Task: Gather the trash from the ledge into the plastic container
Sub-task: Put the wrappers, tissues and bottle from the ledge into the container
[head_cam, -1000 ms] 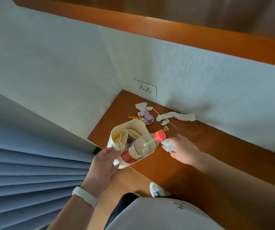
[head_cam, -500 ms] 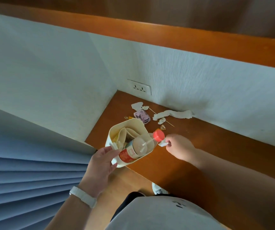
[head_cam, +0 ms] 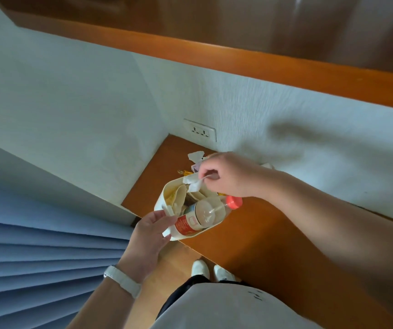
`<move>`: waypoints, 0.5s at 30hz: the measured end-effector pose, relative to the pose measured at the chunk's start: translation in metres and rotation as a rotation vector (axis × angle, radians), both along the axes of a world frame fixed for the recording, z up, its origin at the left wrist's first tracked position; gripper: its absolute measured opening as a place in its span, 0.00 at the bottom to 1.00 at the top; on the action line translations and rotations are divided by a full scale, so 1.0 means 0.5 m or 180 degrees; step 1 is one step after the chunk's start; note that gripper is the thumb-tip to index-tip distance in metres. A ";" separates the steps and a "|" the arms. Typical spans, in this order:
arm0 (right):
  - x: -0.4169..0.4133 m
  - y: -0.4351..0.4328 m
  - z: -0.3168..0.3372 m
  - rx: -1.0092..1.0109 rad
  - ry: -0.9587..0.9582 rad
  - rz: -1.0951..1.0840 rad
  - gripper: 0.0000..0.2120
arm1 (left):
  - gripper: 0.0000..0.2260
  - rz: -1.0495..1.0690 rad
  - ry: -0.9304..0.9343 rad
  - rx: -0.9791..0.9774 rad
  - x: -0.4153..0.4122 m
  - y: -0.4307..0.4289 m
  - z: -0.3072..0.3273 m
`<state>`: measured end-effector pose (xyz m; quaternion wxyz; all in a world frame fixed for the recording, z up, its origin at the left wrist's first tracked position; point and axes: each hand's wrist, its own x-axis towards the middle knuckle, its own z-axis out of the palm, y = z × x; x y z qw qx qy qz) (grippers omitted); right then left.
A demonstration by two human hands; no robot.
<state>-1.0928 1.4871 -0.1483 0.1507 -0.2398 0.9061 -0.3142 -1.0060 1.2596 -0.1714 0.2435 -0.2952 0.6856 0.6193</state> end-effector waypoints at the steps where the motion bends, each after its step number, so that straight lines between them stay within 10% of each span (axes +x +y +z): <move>1: 0.000 -0.019 0.004 0.0079 0.0072 0.0116 0.07 | 0.08 0.0017 -0.0006 0.0064 -0.002 -0.002 -0.001; 15: -0.017 -0.147 0.006 0.0890 0.0552 0.0636 0.08 | 0.08 -0.0254 -0.0146 0.0449 -0.029 -0.015 -0.007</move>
